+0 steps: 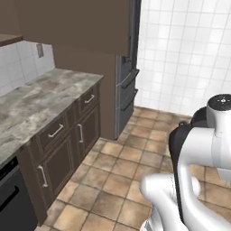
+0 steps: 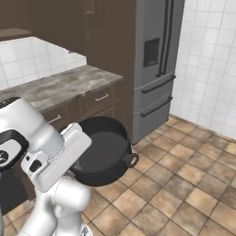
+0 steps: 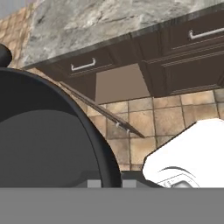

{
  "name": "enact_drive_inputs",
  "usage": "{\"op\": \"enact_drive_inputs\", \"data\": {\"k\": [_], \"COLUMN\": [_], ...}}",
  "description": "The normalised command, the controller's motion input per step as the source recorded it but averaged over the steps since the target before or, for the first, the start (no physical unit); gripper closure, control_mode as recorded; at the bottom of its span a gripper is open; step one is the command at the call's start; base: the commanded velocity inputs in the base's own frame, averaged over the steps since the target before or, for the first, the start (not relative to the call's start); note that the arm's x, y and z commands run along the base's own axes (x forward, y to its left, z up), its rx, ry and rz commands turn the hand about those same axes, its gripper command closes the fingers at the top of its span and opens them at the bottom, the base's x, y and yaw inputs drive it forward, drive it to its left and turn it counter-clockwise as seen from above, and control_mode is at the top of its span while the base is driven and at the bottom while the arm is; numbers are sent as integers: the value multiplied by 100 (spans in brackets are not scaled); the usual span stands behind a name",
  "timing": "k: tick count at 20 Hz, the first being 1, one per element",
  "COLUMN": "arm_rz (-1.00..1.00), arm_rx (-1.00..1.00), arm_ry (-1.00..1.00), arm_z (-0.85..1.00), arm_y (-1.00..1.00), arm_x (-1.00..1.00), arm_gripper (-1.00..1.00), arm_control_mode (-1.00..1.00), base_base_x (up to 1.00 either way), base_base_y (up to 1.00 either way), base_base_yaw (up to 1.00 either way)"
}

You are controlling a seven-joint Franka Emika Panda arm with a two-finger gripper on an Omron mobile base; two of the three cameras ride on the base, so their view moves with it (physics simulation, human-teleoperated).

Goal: Pick the kettle from the cabinet and place it on a stove burner. Then pick the pot from the counter and place it on another stove burner. Finally, turn both burners on.

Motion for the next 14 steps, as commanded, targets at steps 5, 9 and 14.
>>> {"op": "enact_drive_inputs", "data": {"k": [5,9,14], "arm_rz": [0,0,0], "arm_rx": [0,0,0], "arm_ry": [0,0,0], "arm_z": [0,0,0], "arm_y": [0,0,0], "arm_x": [0,0,0], "arm_gripper": [100,100,100], "arm_control_mode": [100,100,100], "base_base_x": [-100,-100,-100], "base_base_y": [22,16,18], "base_base_yaw": [-11,-13,-14]}}
